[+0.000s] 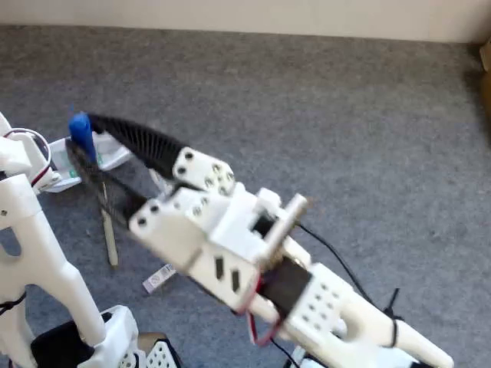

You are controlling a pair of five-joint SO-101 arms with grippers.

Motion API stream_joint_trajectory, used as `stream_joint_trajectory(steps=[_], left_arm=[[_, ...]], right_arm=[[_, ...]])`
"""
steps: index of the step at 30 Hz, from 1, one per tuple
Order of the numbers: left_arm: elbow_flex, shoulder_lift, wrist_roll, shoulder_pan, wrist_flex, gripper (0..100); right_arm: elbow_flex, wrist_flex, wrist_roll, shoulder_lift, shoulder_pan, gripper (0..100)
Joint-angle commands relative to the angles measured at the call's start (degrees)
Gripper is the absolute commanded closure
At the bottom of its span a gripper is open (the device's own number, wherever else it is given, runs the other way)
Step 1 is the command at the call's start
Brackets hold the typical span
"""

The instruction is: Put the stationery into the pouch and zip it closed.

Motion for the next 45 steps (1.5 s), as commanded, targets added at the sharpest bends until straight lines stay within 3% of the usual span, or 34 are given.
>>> stream_joint_trajectory(steps=[1, 20, 42, 45], left_arm=[[-0.84, -0.57, 0.35, 0.92, -1.41, 99], [1.10, -0.57, 0.26, 0.92, -1.76, 99], [1.01, -0.57, 0.26, 0.92, -1.76, 99], [1.01, -0.57, 0.26, 0.92, -1.76, 99]], right_arm=[[-0.66, -7.34, 0.53, 5.05, 3.38, 99.3], [-0.31, -27.56, 0.35, 23.25, 4.44, 99.3], [-0.04, -27.38, 0.09, 31.87, 1.10, 98.8], [-0.13, -23.78, 0.09, 31.52, 1.10, 98.8]])
